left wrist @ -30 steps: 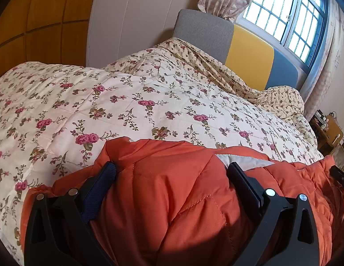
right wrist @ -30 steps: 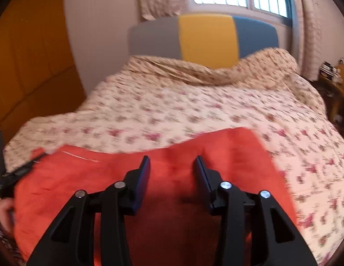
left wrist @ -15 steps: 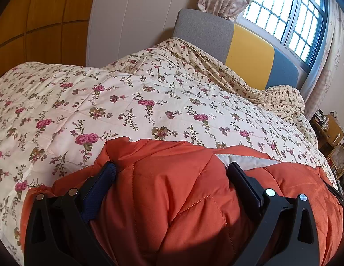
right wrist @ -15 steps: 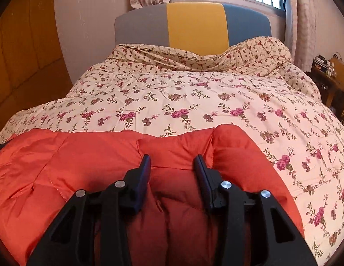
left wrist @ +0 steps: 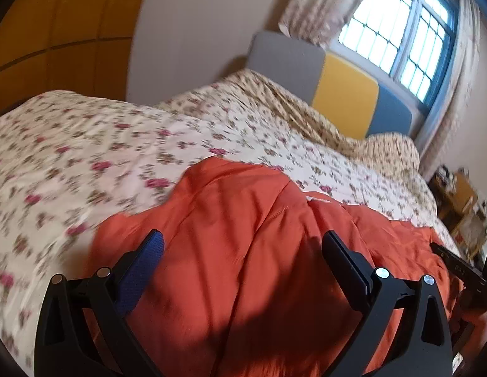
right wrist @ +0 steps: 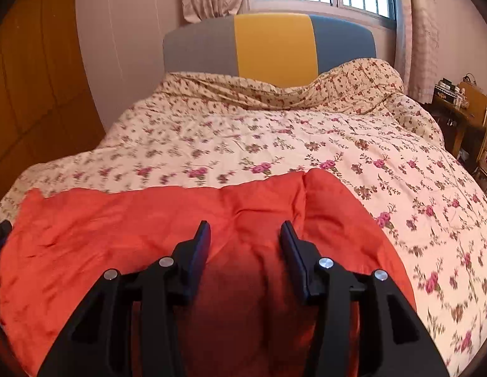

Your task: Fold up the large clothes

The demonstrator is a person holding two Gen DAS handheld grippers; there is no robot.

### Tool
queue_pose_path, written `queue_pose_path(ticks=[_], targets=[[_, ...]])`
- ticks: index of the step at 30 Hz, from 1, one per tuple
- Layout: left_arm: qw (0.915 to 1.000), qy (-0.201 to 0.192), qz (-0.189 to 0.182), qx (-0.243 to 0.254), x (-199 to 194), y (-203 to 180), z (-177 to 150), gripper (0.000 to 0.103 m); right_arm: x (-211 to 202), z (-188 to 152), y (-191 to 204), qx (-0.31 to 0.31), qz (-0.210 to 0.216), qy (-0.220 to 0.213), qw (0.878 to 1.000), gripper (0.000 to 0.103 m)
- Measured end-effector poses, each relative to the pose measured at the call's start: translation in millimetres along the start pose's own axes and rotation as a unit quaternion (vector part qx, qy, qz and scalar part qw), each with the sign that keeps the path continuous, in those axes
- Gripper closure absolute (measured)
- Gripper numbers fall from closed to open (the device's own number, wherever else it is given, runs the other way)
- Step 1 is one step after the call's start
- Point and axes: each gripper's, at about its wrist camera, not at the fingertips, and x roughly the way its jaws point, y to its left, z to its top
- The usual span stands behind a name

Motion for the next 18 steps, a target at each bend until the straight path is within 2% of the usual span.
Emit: queue_pose_path(ticks=[4,8,14,17,18], targets=[[0.9989,-0.024,0.014,-0.037,-30.7,12.9,-18.4,0.003,-24.4,-4.9,16.9,-0.008,0.027,-0.01,1.0,0.056],[0.9977,-0.041,0.018,-0.05,-58.4,16.7,-35.2,0.003,-45.9,-13.4,36.0,-0.017,0.053,-0.013,0.998,0.056],[0.992,-0.026,0.029,-0.12,-81.9,40.8,-61.4,0.003,-66.8,-37.9,52.6,-0.006,0.093,0.001,0.996,0.056],[0.9854,-0.017,0.011,-0.169,-91.9,57.2,-75.7,0.003,-75.4,-53.1,60.4,-0.008,0.114,0.013,0.993,0.063],[0.9841,-0.018,0.002,-0.177,-95.3,60.1,-79.5,0.003,-77.8,-58.2,63.7,-0.01,0.122,0.016,0.992,0.068]])
